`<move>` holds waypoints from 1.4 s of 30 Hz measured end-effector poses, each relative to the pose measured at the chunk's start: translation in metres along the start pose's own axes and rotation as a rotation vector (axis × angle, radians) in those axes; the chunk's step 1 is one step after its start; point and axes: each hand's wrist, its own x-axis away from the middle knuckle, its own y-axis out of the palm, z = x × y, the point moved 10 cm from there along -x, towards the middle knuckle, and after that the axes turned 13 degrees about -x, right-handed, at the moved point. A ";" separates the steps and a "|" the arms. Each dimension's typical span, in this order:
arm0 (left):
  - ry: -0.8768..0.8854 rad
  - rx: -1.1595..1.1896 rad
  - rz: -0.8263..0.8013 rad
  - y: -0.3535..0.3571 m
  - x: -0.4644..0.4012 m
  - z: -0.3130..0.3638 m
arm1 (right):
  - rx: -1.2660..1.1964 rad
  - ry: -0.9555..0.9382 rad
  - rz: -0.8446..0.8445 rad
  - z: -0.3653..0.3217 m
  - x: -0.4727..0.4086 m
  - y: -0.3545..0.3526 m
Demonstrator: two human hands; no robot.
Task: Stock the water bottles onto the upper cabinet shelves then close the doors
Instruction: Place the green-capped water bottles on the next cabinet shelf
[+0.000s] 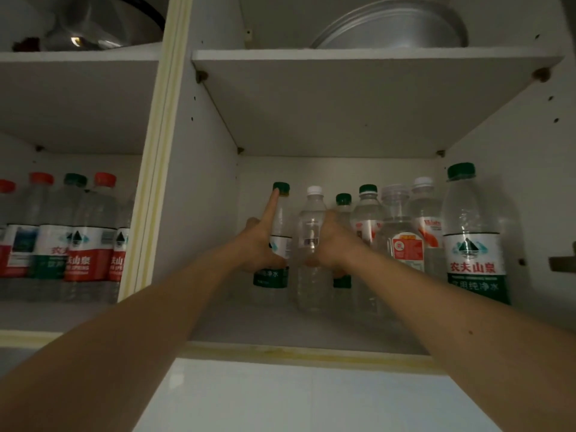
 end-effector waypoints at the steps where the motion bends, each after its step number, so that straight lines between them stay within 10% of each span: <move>1: -0.035 -0.038 0.011 -0.004 0.002 -0.006 | -0.019 0.007 -0.032 0.002 0.001 0.004; 19: -0.204 -0.288 0.005 0.001 -0.012 -0.052 | -0.144 0.151 -0.273 0.010 -0.040 0.051; 31: -0.085 -1.276 0.031 -0.011 -0.030 -0.041 | 0.005 0.007 -0.205 0.019 -0.062 0.063; 42: -0.132 -1.536 0.119 -0.011 -0.022 -0.041 | -0.022 -0.010 -0.166 0.017 -0.071 0.078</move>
